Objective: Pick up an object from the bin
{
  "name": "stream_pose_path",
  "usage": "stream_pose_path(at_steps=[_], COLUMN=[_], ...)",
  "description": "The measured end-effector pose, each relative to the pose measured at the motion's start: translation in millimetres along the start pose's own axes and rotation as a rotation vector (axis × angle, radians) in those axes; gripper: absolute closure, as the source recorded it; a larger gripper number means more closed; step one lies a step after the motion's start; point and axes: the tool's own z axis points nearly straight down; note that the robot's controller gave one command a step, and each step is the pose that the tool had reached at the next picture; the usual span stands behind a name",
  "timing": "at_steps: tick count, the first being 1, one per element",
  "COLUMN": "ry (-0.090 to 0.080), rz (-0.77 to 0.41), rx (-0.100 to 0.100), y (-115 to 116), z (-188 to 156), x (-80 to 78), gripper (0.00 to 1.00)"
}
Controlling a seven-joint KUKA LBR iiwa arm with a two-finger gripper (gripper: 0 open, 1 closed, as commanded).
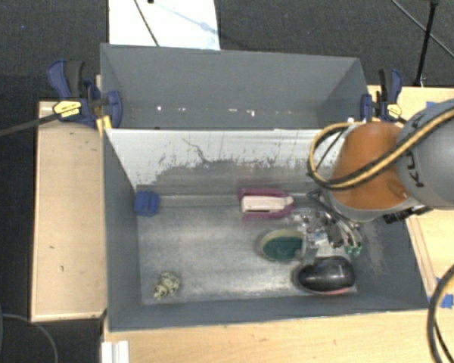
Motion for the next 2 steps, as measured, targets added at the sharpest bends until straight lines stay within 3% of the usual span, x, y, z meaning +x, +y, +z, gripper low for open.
stream_pose_path(at_steps=[1, 2], ry=[0.001, -0.001], rz=[0.002, -0.192], rx=[0.001, 0.002], y=[10, 7], z=[-122, -206], x=[36.5, 15.5], gripper=[1.00, 1.00])
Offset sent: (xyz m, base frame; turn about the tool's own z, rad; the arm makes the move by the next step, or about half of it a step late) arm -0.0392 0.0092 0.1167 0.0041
